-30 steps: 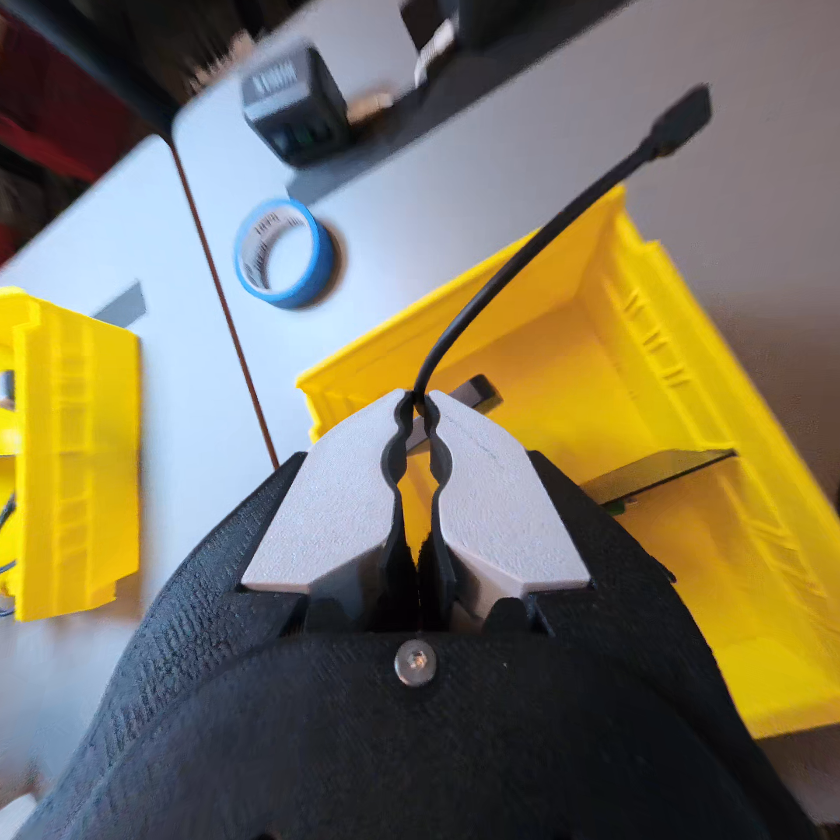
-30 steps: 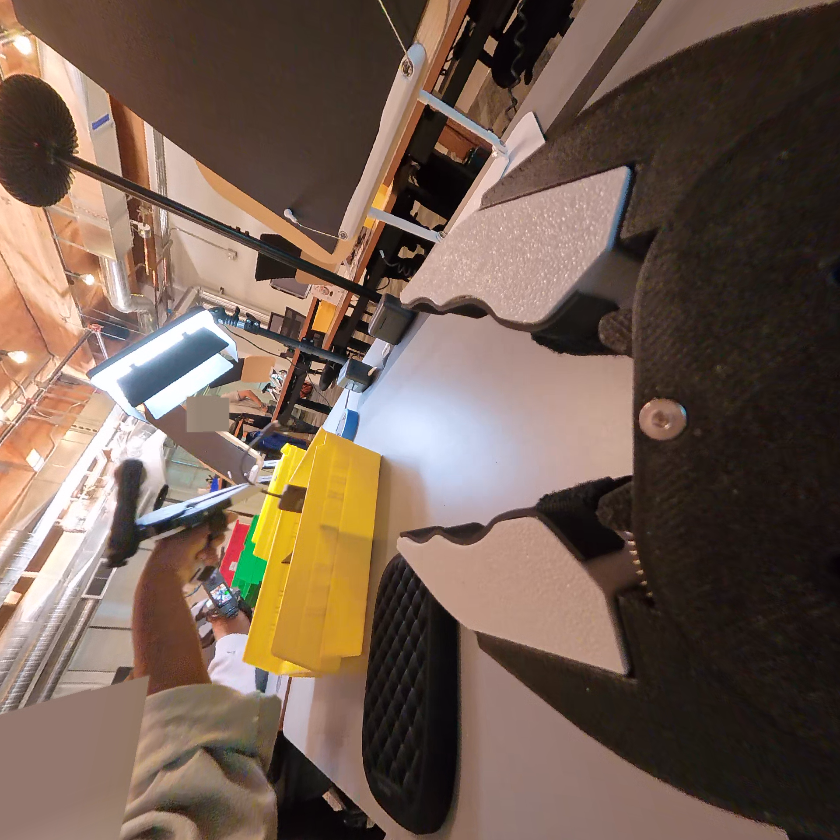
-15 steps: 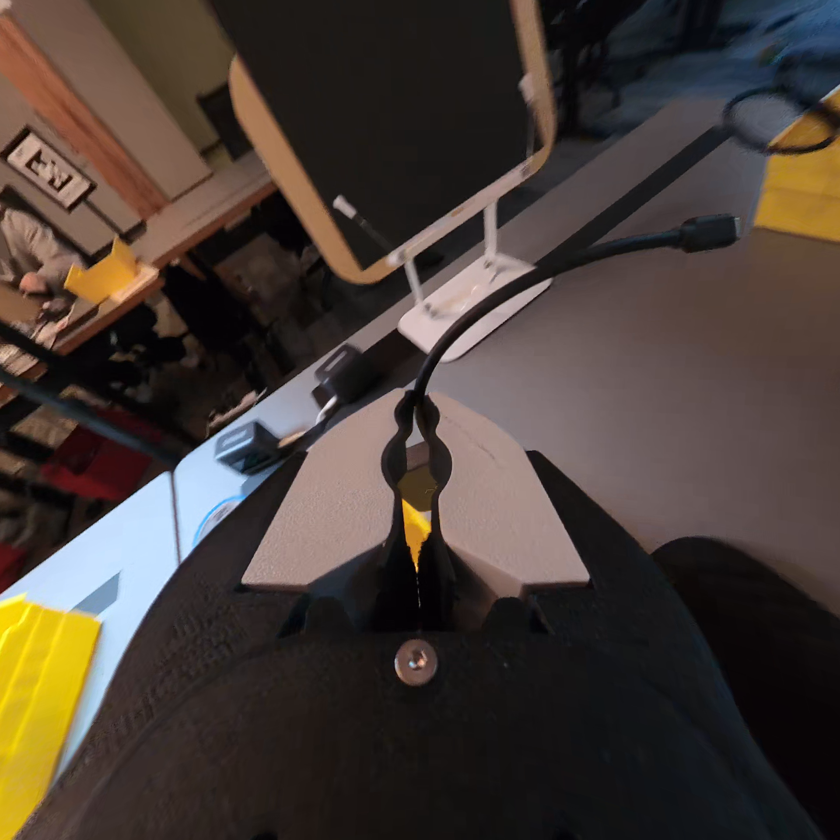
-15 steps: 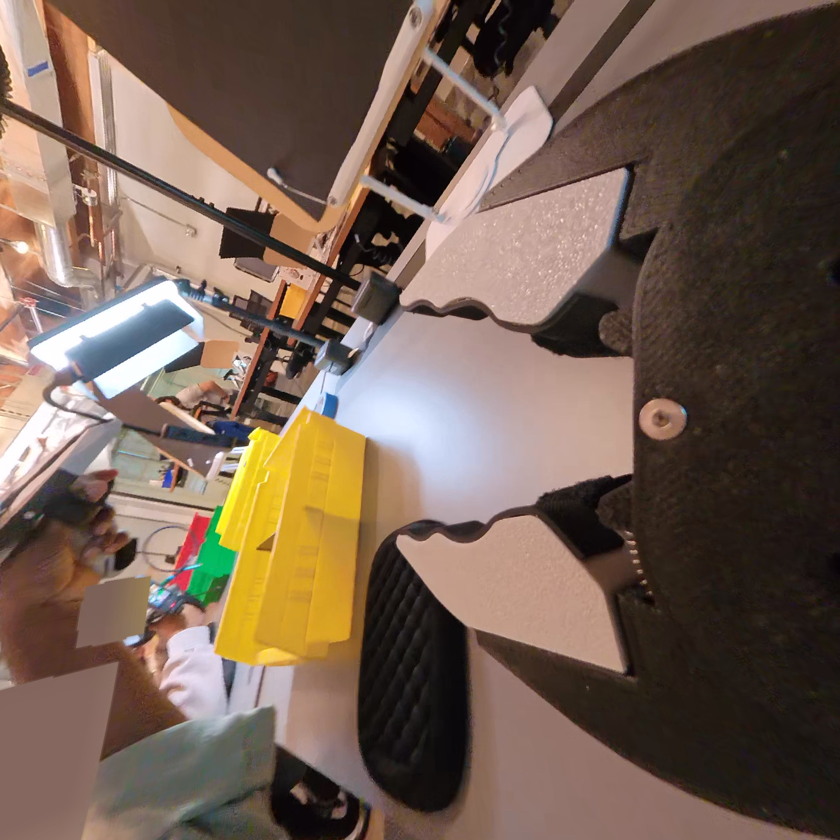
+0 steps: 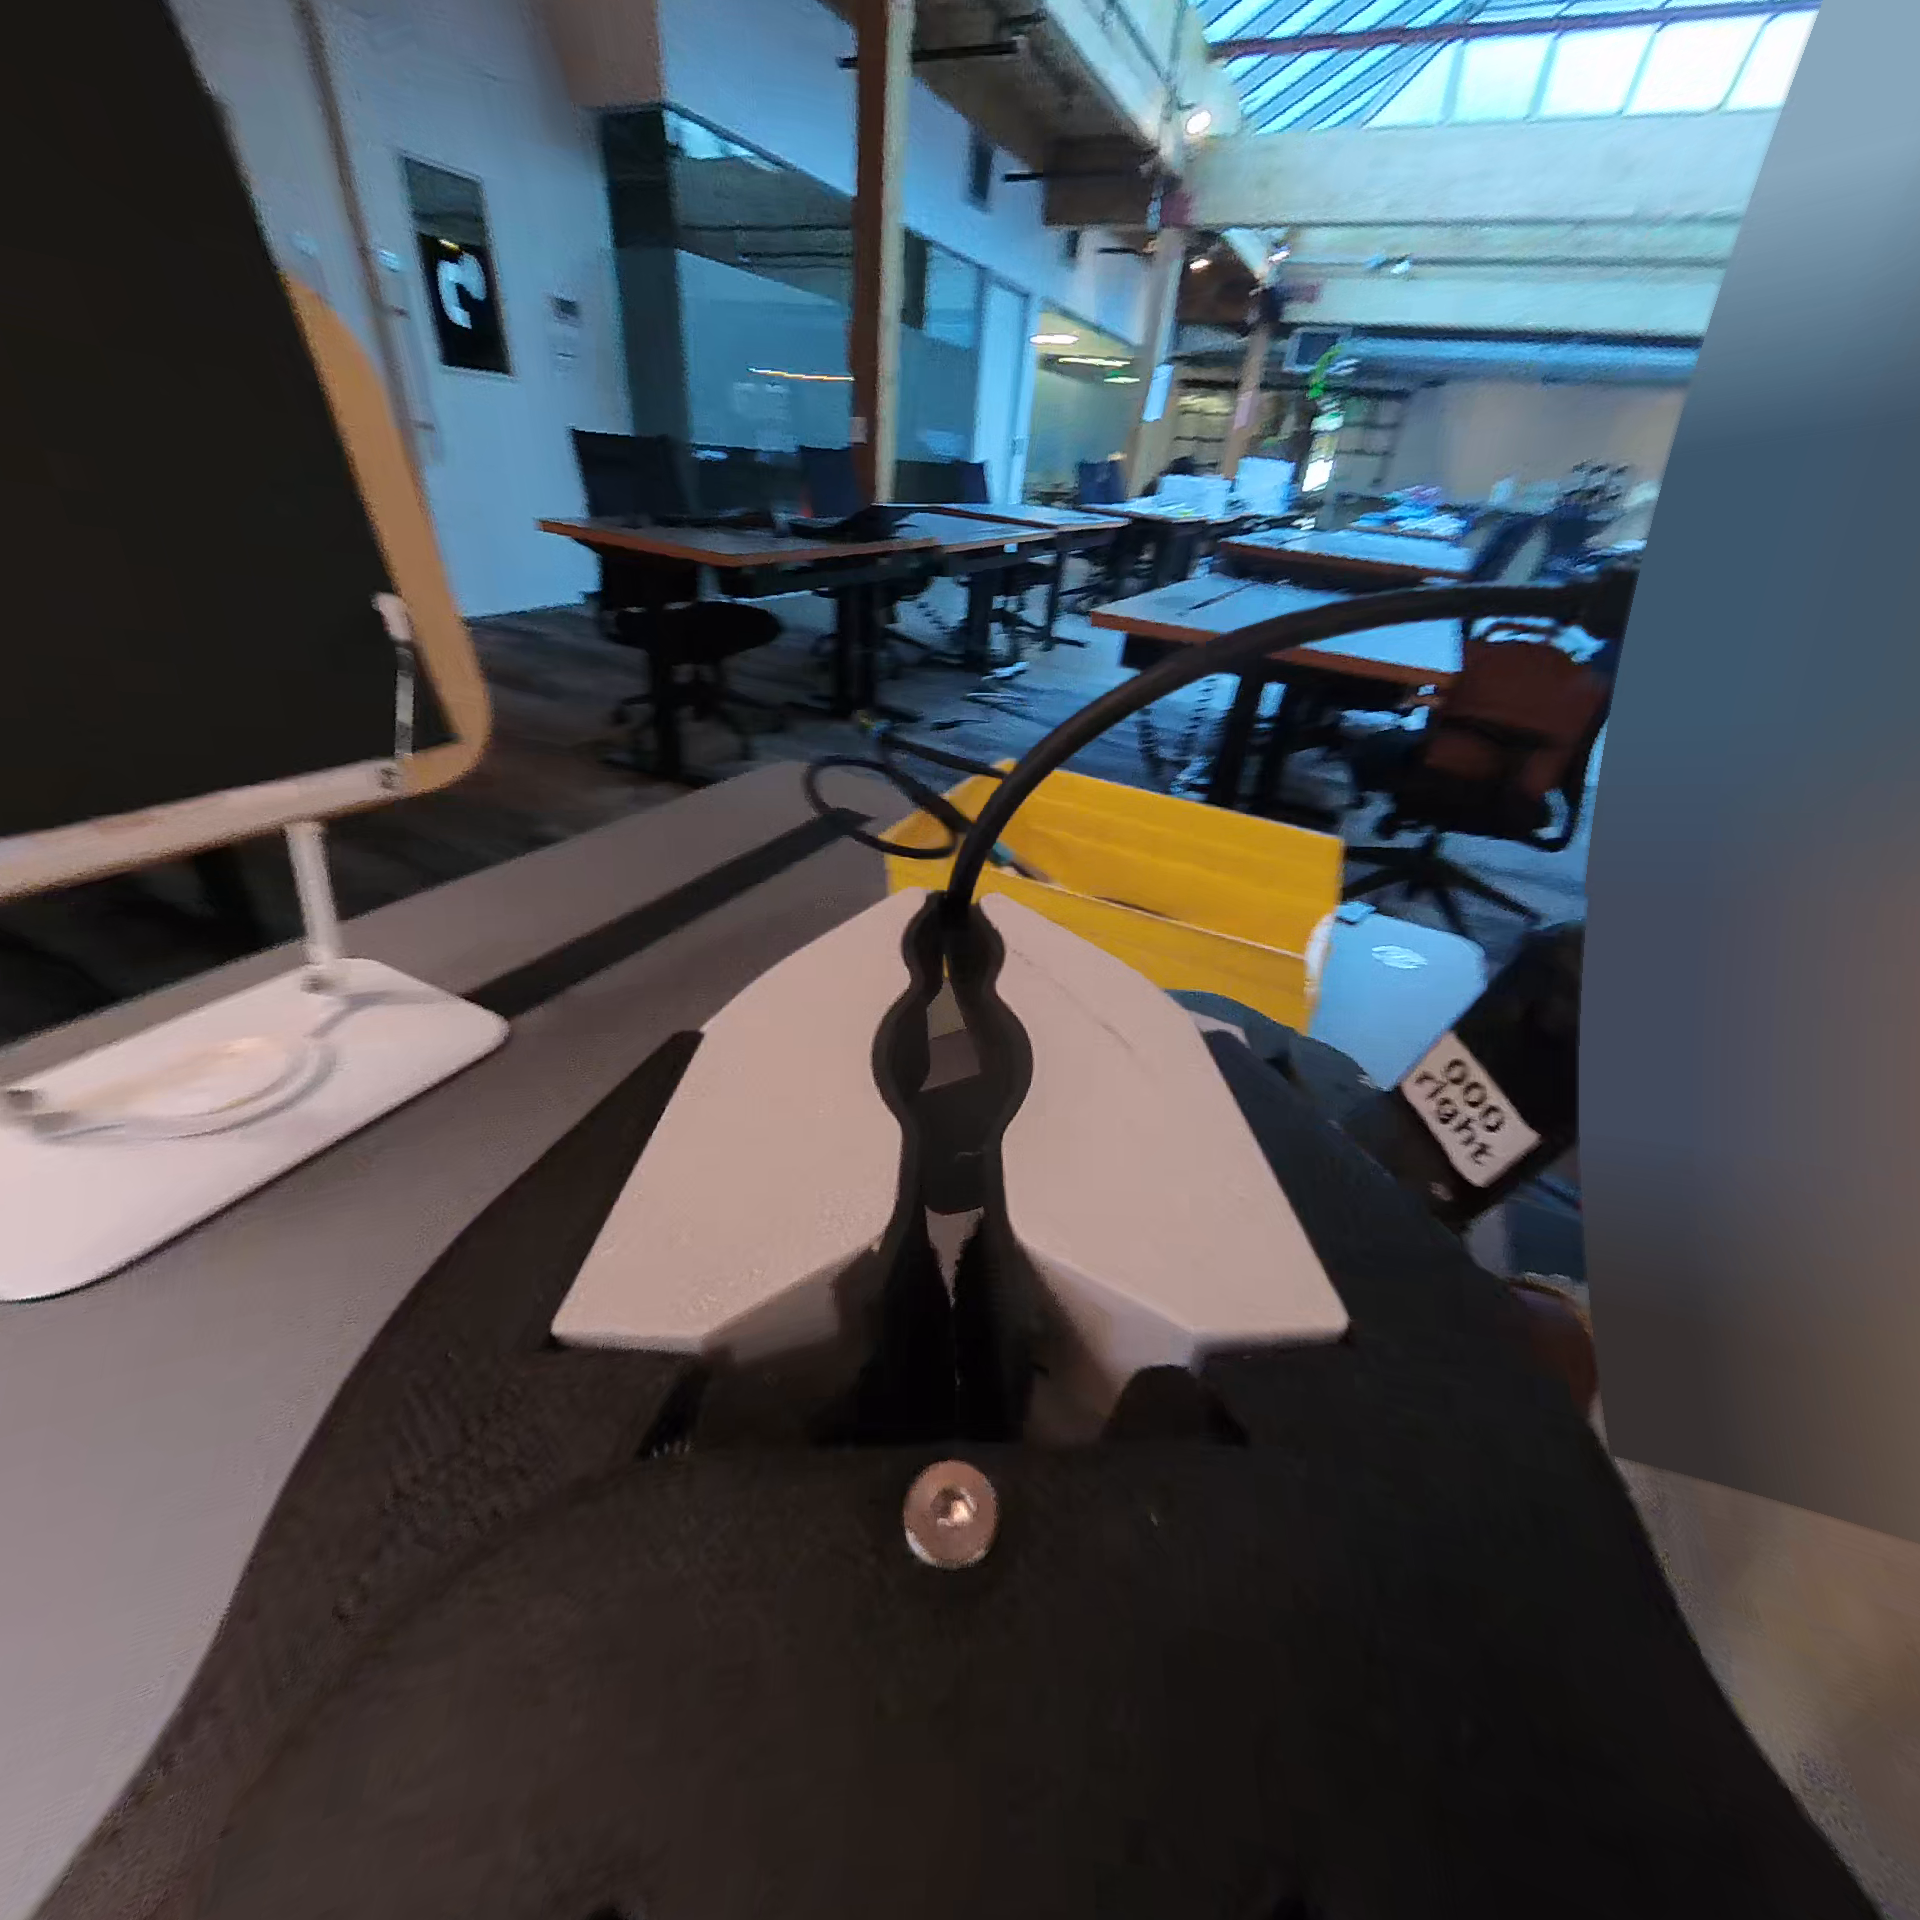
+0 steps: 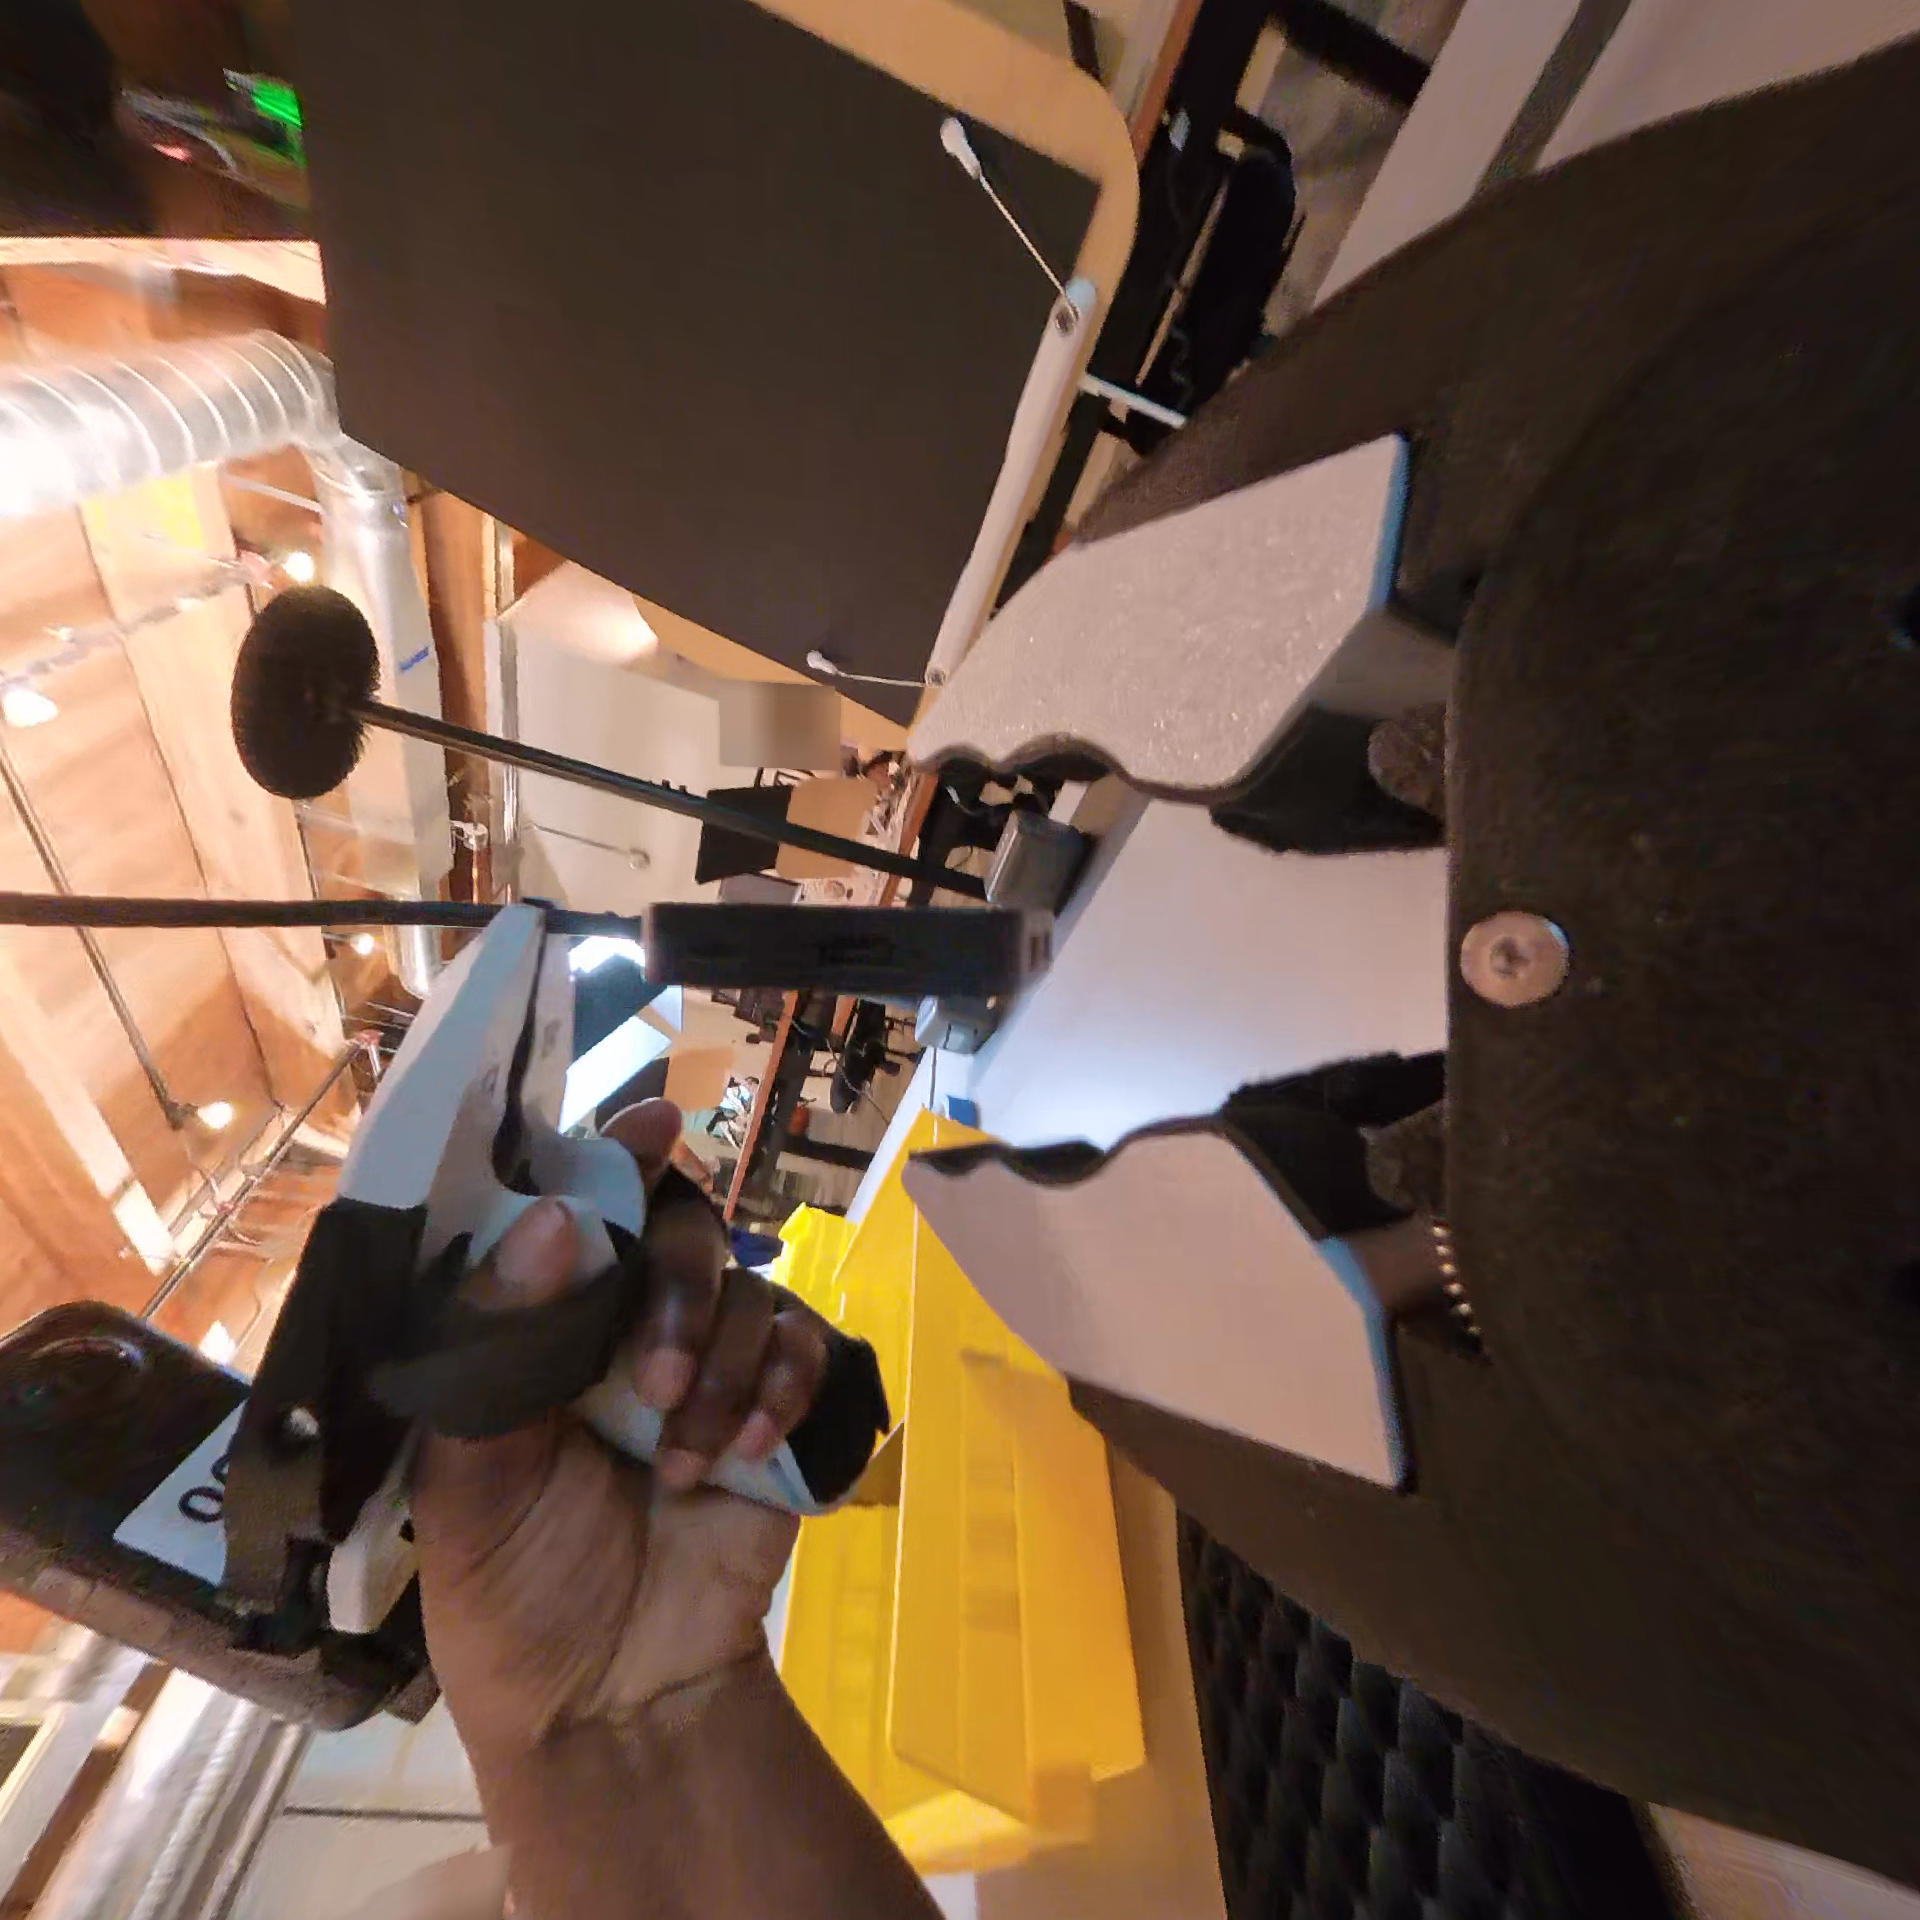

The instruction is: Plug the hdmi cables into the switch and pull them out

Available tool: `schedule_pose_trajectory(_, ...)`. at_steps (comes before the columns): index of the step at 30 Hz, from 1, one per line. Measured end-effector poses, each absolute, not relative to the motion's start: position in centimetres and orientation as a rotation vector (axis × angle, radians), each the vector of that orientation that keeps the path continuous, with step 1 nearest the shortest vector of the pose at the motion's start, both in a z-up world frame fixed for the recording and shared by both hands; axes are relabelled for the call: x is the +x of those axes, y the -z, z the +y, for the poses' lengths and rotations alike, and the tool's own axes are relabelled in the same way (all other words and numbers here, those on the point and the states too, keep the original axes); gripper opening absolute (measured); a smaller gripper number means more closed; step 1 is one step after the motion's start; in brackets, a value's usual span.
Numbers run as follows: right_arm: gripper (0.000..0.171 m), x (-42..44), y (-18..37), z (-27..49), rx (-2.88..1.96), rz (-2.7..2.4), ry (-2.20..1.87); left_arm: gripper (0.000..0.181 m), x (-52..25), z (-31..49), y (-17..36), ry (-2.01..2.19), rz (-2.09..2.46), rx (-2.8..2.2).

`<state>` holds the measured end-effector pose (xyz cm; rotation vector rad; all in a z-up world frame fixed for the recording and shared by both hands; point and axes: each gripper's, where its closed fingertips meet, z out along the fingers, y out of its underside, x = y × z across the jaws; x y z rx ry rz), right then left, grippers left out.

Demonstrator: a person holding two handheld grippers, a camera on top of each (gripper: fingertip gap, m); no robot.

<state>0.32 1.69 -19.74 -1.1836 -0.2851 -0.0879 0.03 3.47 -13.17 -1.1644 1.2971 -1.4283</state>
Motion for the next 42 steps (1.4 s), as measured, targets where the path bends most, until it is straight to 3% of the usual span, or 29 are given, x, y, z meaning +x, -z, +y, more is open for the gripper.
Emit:
schedule_pose_trajectory(2, 0.024, 0.4, 19.4, 0.9, -1.147, -0.320, 0.116, 0.004, 0.0, 2.9, 13.6, 1.501, 1.287, -1.175)
schedule_pose_trajectory(3, 0.014, 0.3, 19.1, 0.3, -1.122, -0.336, 0.116, 0.004, -0.2, 2.8, 13.8, 1.533, 1.276, -1.174)
schedule_pose_trajectory(6, 0.014, 0.6, 19.4, -0.2, -1.192, -0.394, 0.067, 0.006, -0.9, 3.0, 15.1, 1.540, 1.287, -1.165)
schedule_pose_trajectory(9, 0.014, 2.4, 20.8, 0.0, -1.396, -0.428, 0.108, 0.029, -1.8, 3.9, 18.2, 1.305, 1.343, -1.150)
schedule_pose_trajectory(14, 0.014, 4.5, 23.7, -0.5, -1.711, -0.623, 0.274, 0.031, -3.5, -1.3, 20.9, 1.053, 1.523, -0.691)
schedule_pose_trajectory(18, 0.014, 3.6, 25.6, -1.1, -1.860, -0.855, 0.285, 0.043, -2.1, -2.2, 21.1, 0.879, 1.555, -0.572)
schedule_pose_trajectory(24, 0.014, 0.9, 26.1, -1.8, -1.848, -1.054, 0.206, 0.040, -0.3, -1.9, 24.5, 0.697, 1.733, -0.550)
schedule_pose_trajectory(26, 0.014, 0.4, 26.3, -2.2, -1.838, -1.108, 0.201, 0.022, -0.3, -2.0, 25.1, 0.682, 1.756, -0.545)
schedule_pose_trajectory(30, 0.015, -0.3, 25.1, -2.0, -1.717, -1.131, 0.229, 0.017, -0.9, -1.9, 24.4, 0.842, 1.689, -0.628)
schedule_pose_trajectory(33, 0.029, -0.8, 22.1, -1.7, -1.516, -0.993, 0.165, 0.016, -2.0, -1.8, 22.1, 1.118, 1.512, -0.665)
schedule_pose_trajectory(37, 0.047, -1.7, 17.5, -3.2, -1.183, -0.712, -0.269, 0.015, -4.4, -2.1, 18.0, 1.646, 1.174, -0.615)
schedule_pose_trajectory(42, 0.048, -3.6, 16.9, -4.4, -0.978, -0.620, -0.637, 0.015, -4.5, -3.7, 17.5, 1.821, 1.083, -0.559)
